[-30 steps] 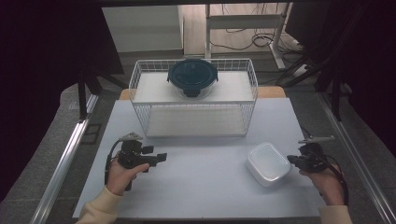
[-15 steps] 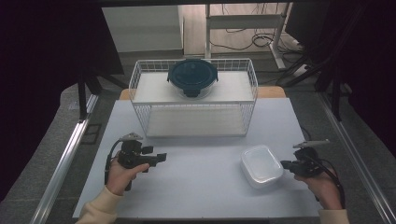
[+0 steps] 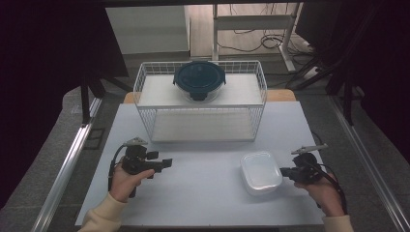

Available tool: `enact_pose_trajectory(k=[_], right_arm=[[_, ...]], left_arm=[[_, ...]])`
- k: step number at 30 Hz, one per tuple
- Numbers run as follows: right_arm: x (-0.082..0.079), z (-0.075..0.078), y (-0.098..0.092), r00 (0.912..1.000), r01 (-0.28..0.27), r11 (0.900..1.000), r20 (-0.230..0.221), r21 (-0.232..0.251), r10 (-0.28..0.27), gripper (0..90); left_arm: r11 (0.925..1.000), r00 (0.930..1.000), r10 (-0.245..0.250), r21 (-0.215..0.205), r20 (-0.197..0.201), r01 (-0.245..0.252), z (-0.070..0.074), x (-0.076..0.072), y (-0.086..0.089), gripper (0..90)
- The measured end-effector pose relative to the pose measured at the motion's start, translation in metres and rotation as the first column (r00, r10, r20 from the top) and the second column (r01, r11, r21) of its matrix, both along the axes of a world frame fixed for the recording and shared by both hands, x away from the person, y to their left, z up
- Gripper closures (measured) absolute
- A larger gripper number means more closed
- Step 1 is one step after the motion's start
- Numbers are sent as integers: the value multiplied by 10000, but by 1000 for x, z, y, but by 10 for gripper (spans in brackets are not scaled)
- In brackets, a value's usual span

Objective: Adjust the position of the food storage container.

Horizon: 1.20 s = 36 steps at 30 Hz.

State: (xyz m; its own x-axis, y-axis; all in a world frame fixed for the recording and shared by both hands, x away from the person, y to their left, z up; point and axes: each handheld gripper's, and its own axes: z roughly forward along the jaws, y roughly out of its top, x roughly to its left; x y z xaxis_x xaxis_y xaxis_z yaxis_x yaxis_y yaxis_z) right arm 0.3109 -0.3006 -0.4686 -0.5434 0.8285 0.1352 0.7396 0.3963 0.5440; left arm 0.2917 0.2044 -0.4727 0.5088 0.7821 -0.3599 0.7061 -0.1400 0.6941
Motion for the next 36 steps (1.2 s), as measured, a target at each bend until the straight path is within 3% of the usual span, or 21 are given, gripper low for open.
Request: enact_pose_trajectory(k=[18, 36], right_arm=[[9, -2, 41, 9956, -937, 9956, -48, 23, 937, 892], [9, -3, 104, 9688, -2475, 9689, -102, 38, 2475, 892]], left_arm=[[10000, 10000, 59, -59, -8, -59, 0, 0, 1, 258], [10000, 10000, 45, -38, 33, -45, 1, 0, 2, 258]])
